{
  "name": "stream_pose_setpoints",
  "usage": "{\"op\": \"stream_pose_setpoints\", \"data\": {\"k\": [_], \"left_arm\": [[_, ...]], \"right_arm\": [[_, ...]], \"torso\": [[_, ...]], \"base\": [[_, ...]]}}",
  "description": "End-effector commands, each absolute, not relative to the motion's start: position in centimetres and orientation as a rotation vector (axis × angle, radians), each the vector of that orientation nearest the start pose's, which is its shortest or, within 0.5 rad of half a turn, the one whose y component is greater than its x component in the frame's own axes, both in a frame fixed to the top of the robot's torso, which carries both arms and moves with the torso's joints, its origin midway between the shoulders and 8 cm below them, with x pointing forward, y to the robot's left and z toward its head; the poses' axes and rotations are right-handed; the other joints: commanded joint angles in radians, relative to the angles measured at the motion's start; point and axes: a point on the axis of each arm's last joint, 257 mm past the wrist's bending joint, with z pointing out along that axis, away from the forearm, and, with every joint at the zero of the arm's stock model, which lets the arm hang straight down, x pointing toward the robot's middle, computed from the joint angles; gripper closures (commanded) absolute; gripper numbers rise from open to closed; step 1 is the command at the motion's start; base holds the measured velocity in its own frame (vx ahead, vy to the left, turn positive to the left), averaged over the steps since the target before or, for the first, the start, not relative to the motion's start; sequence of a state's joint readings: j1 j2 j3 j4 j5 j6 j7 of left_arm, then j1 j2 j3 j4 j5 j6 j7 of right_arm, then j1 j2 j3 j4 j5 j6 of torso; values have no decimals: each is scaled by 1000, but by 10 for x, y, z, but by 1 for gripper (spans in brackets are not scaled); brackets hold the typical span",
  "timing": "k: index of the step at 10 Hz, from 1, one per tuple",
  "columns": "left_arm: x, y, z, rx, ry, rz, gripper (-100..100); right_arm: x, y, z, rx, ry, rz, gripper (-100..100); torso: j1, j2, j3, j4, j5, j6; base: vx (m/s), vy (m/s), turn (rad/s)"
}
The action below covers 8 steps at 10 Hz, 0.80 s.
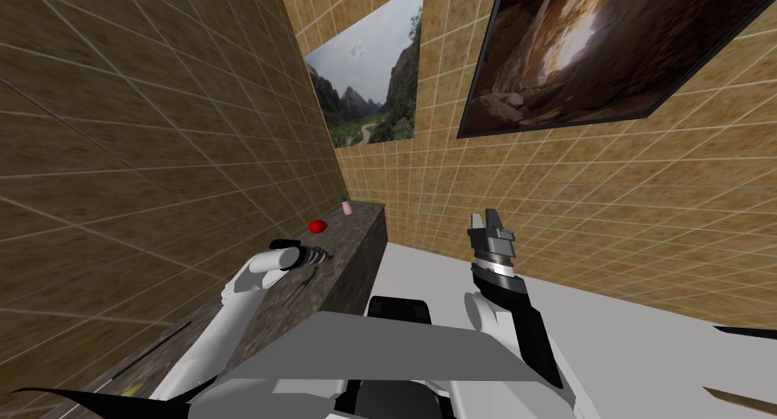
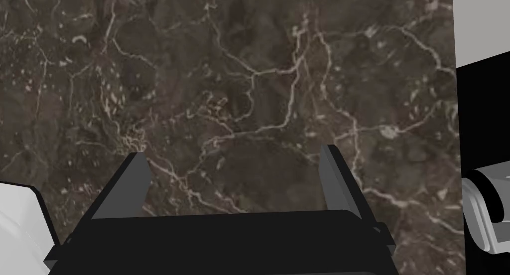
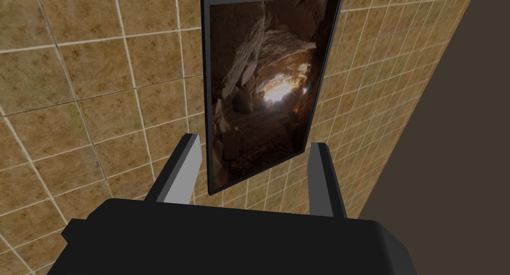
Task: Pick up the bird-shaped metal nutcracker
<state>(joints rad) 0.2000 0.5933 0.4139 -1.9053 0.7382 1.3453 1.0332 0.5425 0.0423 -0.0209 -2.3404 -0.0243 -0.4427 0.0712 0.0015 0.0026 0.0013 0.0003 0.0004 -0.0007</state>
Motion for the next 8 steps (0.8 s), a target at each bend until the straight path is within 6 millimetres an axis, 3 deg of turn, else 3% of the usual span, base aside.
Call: {"op": "stream_pose_setpoints", "data": {"k": [1, 2, 8], "left_arm": [[334, 464, -312, -2938, 453, -726, -100], [332, 463, -313, -2945, 454, -712, -100], [274, 466, -331, -3126, 362, -449, -100]], "right_arm": [[335, -298, 27, 700, 604, 1205, 0], [335, -298, 27, 700, 604, 1205, 0], [335, -298, 27, 700, 604, 1205, 0]], "torso": [[0, 0, 0, 0, 0, 0], [1, 1, 0, 0, 0, 0], [1, 2, 1, 1, 0, 0]], "base": [[-40, 37, 17], [-30, 27, 3], [-48, 33, 19]]}}
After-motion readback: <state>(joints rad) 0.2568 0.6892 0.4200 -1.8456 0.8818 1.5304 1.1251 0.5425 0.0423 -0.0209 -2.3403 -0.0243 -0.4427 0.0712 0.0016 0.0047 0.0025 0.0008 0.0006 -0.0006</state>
